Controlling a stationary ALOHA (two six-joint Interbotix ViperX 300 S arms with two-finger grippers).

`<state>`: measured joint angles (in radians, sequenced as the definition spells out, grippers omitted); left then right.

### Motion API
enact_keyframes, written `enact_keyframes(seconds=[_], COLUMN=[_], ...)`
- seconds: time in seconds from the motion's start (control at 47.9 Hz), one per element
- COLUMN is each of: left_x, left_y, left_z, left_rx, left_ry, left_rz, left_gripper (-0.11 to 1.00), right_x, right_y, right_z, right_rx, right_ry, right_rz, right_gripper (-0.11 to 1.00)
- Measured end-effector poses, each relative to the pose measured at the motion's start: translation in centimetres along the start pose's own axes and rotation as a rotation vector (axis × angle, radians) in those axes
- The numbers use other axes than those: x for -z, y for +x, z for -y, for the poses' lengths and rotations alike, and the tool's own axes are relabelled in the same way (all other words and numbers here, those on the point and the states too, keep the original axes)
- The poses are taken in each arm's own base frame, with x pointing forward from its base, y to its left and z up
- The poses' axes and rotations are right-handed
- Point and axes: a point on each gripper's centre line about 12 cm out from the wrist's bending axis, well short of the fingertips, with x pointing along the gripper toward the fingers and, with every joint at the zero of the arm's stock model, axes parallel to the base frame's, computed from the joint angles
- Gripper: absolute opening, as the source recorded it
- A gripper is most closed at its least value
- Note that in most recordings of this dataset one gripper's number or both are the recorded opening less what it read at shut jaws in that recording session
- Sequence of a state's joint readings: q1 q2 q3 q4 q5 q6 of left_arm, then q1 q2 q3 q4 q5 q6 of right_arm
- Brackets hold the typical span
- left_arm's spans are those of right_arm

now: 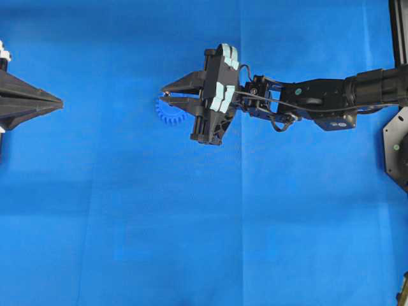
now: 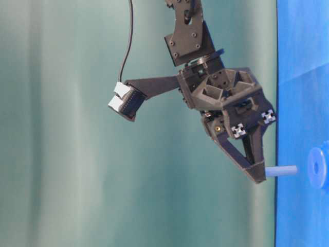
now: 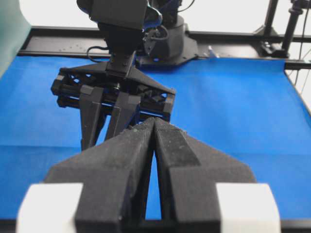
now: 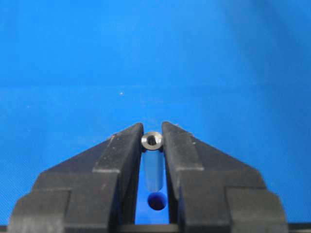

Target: Insert the shaft placed at a random location into the center hole of the small gear at another random location.

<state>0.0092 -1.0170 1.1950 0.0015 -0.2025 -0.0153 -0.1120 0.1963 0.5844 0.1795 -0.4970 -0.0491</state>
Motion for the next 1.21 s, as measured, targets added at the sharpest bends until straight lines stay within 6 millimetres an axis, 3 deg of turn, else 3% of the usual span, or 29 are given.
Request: enact_keyframes(seconds=[0.626, 1.21], left_x=[0.1, 0.1], left_y=[0.0, 0.0], left_z=[0.0, 0.0], left_rx=[0.000, 0.000], left_ry=[0.000, 0.000], left_rz=[-0.003, -0.003], left_gripper=[0.00, 0.00], right_x=[3.8, 5.0], right_y=[1.4, 1.8], right_z=[0.8, 0.9], right_rx=[0.037, 0.044], right_ry=[0.036, 0.038], right_rz=[-0.063, -0.086], right_gripper=[0.03, 0.03])
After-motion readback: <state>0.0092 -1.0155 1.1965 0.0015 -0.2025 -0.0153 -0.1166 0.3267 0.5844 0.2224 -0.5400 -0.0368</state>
